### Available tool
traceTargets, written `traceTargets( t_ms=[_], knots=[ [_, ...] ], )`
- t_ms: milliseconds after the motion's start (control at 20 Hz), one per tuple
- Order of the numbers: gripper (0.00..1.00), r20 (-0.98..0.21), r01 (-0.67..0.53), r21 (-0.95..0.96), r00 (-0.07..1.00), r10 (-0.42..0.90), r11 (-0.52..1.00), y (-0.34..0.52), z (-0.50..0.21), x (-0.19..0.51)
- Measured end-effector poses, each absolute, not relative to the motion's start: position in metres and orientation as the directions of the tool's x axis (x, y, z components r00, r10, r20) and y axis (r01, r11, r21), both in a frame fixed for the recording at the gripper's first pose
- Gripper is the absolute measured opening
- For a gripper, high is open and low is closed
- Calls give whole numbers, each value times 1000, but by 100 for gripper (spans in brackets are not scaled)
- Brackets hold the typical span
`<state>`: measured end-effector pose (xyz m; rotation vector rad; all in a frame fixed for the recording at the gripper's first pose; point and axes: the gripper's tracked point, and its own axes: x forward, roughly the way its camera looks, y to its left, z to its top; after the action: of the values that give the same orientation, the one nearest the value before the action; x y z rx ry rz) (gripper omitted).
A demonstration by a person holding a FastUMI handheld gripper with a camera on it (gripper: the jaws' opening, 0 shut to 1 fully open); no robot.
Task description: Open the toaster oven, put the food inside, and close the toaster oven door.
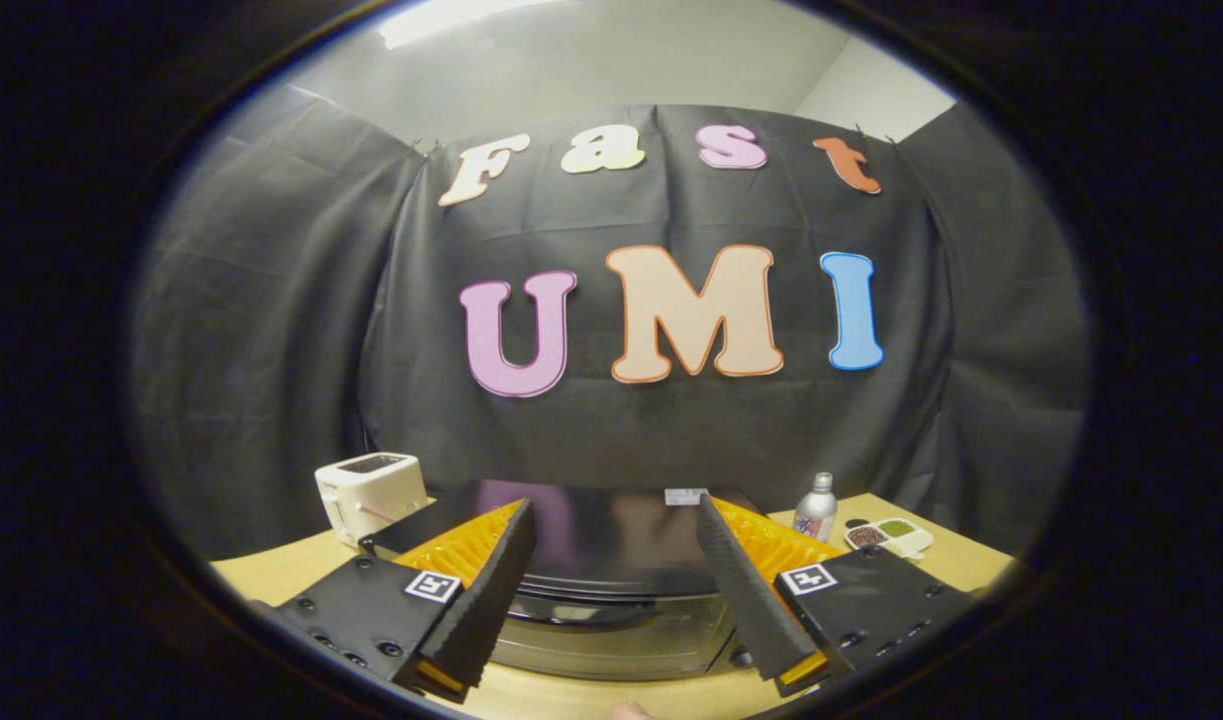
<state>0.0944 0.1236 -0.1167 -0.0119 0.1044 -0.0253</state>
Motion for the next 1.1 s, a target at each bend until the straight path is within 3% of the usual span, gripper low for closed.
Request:
traceTargets(
  t_ms=[250, 550, 1100],
  knots=[
    [100, -193, 5, -17, 981, -8, 1000, 134, -160, 100],
    [100, -173, -3, 51, 985, 11, 999, 134, -159, 87],
    [100, -266, -14, 51, 963, 27, 999, 139, -181, -5]
  ],
)
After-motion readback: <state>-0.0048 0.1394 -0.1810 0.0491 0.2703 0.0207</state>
